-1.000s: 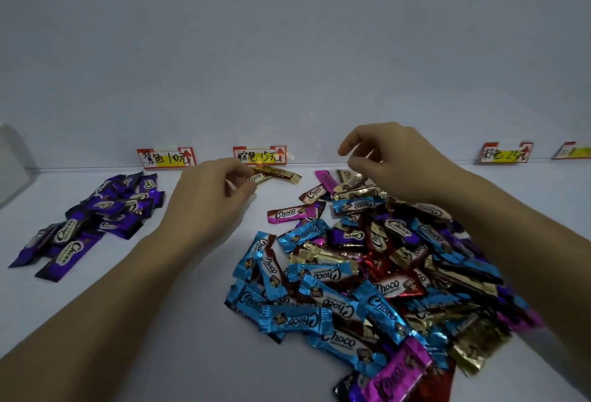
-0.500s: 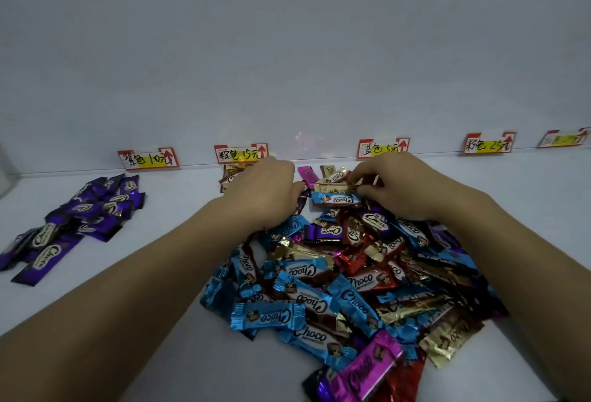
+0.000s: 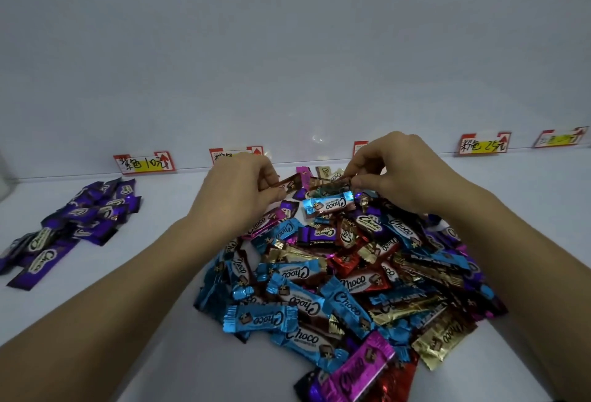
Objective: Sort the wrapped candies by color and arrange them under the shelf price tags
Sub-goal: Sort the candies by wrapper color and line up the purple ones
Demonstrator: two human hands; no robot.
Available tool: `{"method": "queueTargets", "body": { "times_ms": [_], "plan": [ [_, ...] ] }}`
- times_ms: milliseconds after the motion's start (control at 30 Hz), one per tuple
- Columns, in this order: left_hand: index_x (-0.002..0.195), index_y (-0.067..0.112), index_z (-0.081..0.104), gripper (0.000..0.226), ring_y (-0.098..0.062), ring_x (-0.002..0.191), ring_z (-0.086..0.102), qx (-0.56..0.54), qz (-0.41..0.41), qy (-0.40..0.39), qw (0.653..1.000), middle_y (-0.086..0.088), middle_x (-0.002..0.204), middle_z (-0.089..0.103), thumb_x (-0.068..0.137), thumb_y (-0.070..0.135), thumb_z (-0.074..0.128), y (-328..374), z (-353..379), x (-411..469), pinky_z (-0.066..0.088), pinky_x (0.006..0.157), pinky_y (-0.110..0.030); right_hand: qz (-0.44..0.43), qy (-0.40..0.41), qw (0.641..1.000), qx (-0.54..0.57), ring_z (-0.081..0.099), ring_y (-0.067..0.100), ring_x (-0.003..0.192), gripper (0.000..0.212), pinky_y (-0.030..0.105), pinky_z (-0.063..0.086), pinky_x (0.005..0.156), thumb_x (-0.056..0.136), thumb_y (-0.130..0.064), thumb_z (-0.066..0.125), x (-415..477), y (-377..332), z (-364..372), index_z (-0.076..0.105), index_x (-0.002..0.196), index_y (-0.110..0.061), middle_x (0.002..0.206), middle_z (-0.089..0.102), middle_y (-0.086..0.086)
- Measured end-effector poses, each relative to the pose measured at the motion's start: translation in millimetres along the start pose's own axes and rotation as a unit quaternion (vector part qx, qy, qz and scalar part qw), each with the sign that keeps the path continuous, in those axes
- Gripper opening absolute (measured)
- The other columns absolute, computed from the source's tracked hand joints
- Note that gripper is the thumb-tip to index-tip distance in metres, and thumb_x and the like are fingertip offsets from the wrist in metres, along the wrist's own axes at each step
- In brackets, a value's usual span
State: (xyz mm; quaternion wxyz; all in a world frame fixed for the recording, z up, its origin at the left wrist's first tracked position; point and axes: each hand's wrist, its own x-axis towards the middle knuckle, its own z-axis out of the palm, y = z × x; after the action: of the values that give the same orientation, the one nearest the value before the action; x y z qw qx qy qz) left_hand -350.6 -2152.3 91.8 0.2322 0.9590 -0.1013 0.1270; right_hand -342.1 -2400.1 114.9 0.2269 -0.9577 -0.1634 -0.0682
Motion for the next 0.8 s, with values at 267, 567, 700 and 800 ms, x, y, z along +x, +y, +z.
{"method": "queueTargets", "body": {
  "times_ms": [267, 567, 700, 800],
  "plan": [
    [0.079, 0.011, 0.073, 0.019, -0.010, 0.052, 0.066, -0.219, -0.136, 0.002, 0.966, -0.002, 0.062, 0.072, 0.071, 0.023, 0.085, -45, -41, -22, 0.056, 0.053, -0.025, 0.081, -0.002, 0.976, 0.201, 0.068, 0.014, 0.071, 0.009, 0.028, 0.053, 0.065, 0.089, -0.016, 0.074, 21, -33, 14, 0.077, 0.083, -0.021, 0.072, 0.073, -0.002],
    [0.083, 0.021, 0.075, 0.009, -0.004, 0.066, 0.064, -0.130, -0.167, 0.057, 0.976, 0.004, 0.069, 0.071, 0.089, 0.015, 0.074, -79, -24, -4, 0.043, 0.055, -0.014, 0.189, -0.074, 0.949, 0.243, 0.057, 0.019, 0.050, 0.010, 0.029, 0.047, 0.051, 0.086, -0.005, 0.070, 97, -78, 56, 0.074, 0.088, 0.004, 0.071, 0.071, 0.014],
    [0.086, 0.020, 0.077, 0.007, -0.002, 0.068, 0.062, -0.110, -0.161, 0.070, 0.978, 0.008, 0.070, 0.070, 0.091, 0.019, 0.072, -80, -19, -2, 0.036, 0.051, -0.010, 0.205, -0.074, 0.946, 0.239, 0.064, 0.023, 0.056, 0.011, 0.032, 0.060, 0.061, 0.083, -0.004, 0.073, 108, -88, 72, 0.075, 0.085, 0.006, 0.072, 0.073, 0.016],
    [0.087, 0.019, 0.077, 0.008, -0.003, 0.070, 0.062, -0.092, -0.154, 0.084, 0.980, 0.009, 0.072, 0.069, 0.091, 0.026, 0.073, -82, -14, -2, 0.041, 0.055, -0.018, 0.198, -0.081, 0.947, 0.239, 0.073, 0.028, 0.069, 0.016, 0.043, 0.063, 0.078, 0.083, -0.011, 0.078, 108, -90, 80, 0.077, 0.082, 0.005, 0.072, 0.075, 0.015]
  ]
}}
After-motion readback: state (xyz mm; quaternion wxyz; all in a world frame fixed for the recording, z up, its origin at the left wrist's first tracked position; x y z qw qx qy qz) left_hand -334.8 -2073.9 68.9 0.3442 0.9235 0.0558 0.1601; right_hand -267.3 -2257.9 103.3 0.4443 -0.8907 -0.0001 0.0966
